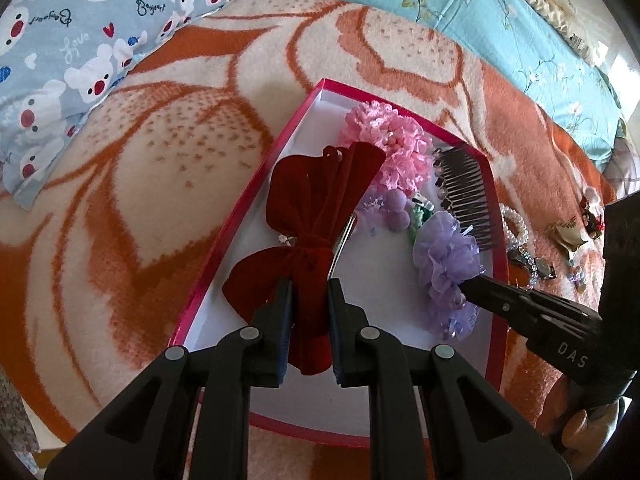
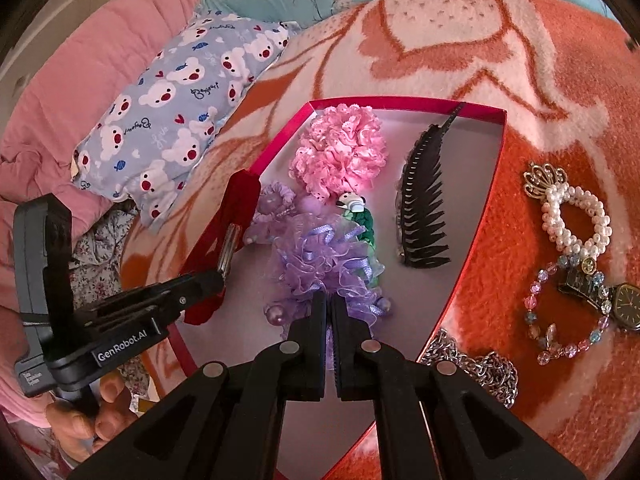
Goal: Organize jewelry
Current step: 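Carry the red bow and purple flower clip into the white box and release both, then lift both open tools away from the box toward the remaining jewelry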
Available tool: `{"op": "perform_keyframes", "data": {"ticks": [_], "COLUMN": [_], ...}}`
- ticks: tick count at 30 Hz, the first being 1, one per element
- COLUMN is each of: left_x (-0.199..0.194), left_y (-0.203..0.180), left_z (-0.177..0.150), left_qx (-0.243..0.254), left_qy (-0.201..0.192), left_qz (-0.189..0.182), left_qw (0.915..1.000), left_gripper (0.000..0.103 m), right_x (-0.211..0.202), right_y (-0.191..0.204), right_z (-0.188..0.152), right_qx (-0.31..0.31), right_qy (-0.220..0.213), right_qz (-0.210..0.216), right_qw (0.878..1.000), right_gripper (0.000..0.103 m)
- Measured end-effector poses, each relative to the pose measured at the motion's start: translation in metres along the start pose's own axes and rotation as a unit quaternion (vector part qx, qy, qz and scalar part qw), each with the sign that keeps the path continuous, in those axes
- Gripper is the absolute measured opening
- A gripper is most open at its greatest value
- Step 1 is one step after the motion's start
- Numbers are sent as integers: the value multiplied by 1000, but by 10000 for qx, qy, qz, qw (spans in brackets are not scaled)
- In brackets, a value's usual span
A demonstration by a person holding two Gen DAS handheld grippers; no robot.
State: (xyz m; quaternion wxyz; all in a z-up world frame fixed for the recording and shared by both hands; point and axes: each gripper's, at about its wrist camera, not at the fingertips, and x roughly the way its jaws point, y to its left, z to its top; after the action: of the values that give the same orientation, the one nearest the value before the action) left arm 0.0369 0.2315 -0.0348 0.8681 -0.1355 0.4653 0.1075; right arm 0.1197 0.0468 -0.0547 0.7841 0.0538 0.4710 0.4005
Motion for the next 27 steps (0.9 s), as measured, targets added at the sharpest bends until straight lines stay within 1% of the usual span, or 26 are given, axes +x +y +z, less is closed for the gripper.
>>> {"op": "perform_keyframes", "data": {"ticks": [1,7,12,17,19,20,21,23,27], "left_x": [1,3,3,3,1,0,-2,-6,-9], "left_y": [0,1,0,-1,0,1,2,3,3], "left_z": [0,-1,-4,-4,-4,-3,-3,-3,-3], "left_qx": [6,7,51,25,-23,-57,-96,-105,-92], "left_qy": [10,47,34,25,30,28,-2,-88,-93], "left_qz": [4,11,38,45,27,13,4,45,51], "left_qw": [10000,10000,10000,10000,10000,10000,10000,9999,9999], "left_gripper": [14,15,15,15,18,23,32,39,39], "right_x": [0,-2,-3,-7,-10,-10,-11,-14,-18], "right_y": [-1,-3,-4,-3,-4,-5,-5,-6,-5], "right_z": [0,-1,-2,-2,-2,-2,-2,-2,-3], "right_qx": [25,101,168,196,220,233,241,258,273], "right_qy": [-6,-14,-39,-86,-117,-122,-127,-149,-189], "right_qz": [9,67,75,79,65,67,73,82,114], "right_qw": [10000,9999,9998,9997,9997,9996,9996,9995,9994], "right_gripper": [6,8,11,21,25,26,26,32,35]}}
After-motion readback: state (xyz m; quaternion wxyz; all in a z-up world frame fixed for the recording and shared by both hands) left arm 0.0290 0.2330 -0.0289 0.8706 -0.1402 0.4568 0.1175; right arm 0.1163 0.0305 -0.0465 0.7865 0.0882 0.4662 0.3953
